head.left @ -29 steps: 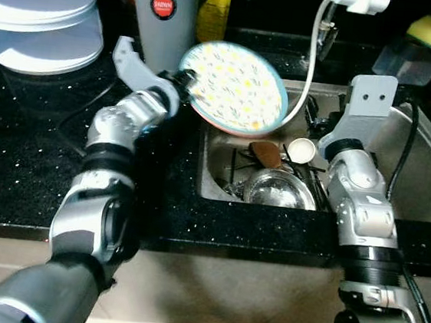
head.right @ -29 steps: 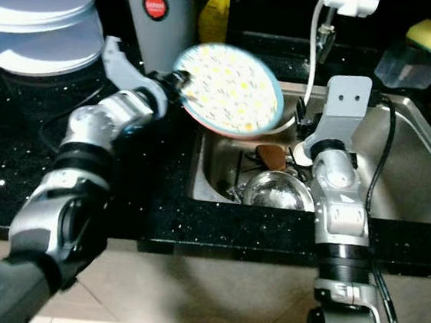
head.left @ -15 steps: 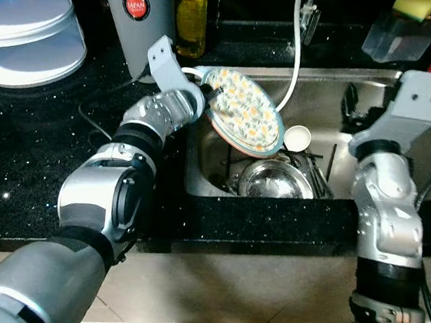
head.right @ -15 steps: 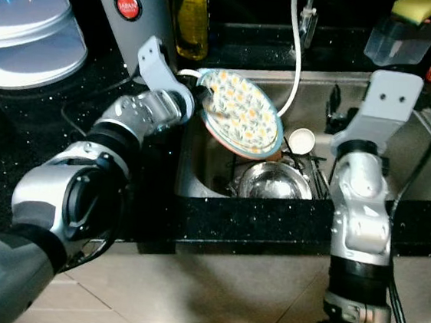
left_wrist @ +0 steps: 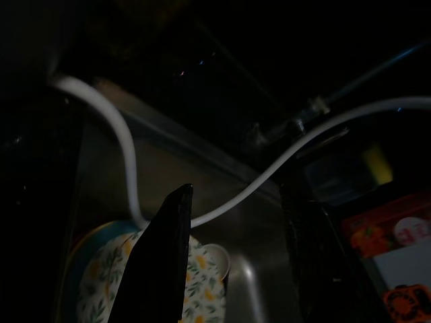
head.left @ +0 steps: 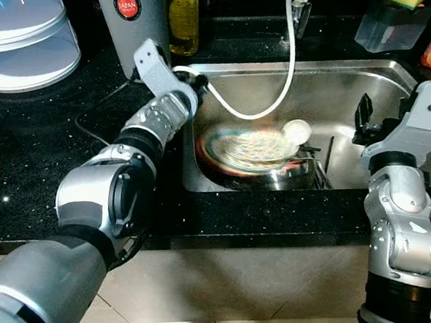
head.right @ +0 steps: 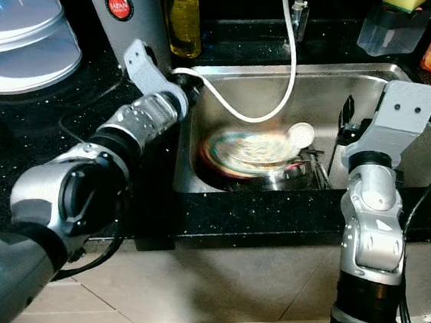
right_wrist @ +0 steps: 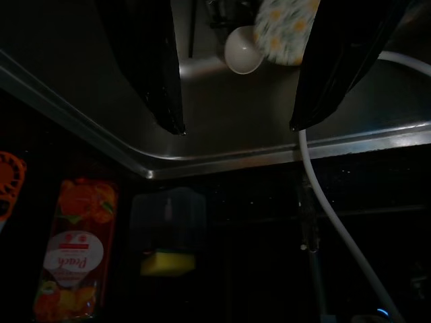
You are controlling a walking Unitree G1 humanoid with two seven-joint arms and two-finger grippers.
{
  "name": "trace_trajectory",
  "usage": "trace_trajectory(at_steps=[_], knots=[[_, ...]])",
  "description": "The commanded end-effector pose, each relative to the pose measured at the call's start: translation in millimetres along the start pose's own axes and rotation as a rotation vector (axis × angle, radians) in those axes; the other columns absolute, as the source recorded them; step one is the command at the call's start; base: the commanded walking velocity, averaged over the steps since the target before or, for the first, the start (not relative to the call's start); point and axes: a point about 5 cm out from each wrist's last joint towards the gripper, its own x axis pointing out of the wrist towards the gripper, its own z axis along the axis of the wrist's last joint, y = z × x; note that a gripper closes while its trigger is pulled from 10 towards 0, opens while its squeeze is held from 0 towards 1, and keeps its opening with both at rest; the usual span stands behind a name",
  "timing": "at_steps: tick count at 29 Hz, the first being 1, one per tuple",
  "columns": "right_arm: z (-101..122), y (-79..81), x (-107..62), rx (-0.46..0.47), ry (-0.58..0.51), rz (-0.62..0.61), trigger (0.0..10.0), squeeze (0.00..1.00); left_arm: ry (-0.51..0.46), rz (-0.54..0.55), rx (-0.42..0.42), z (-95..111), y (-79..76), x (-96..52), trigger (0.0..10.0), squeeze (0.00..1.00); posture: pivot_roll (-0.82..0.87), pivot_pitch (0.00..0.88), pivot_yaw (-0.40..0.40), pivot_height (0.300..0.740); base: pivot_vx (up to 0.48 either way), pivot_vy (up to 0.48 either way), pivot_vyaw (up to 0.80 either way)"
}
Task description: Kitchen organization
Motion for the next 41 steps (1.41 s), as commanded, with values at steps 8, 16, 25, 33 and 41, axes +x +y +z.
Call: trace_trajectory(at_steps=[8, 16, 25, 33, 41], knots=[[1.1, 8.8, 8.1, 0.028, -0.007, 0.027, 10.0, 0.00, -0.127, -0.293, 0.311, 37.9, -5.0, -12.1, 10.0, 0.00, -0.06, 0.018, 0.068, 0.740, 0.000, 0.000, 0.00], [-7.0, 20.1, 5.8, 0.158, 0.006, 0.075, 10.0, 0.00, -0.135, -0.201, 0.933, 17.7, 37.8, -64.5, 10.0, 0.00, 0.01, 0.000, 0.037, 0.740, 0.000, 0.000, 0.00], [-9.4, 39.4, -0.8, 0.309, -0.007, 0.136, 10.0, 0.00, -0.210, -0.207, 1.031, 8.2, 34.5, -116.0, 10.0, 0.00, 0.07, 0.000, 0.006, 0.740, 0.000, 0.000, 0.00], [-5.9, 55.3, -5.2, 0.426, -0.041, 0.211, 10.0, 0.00, -0.278, -0.181, 1.061, 5.2, 19.2, -138.2, 10.0, 0.00, 0.10, 0.000, -0.015, 0.740, 0.000, 0.000, 0.00], [-25.5, 51.3, -16.3, 0.383, -0.019, 0.174, 10.0, 0.00, -0.298, -0.138, 1.210, -2.2, 18.3, -144.1, 10.0, 0.00, 0.10, 0.000, -0.029, 0.740, 0.000, 0.000, 0.00]])
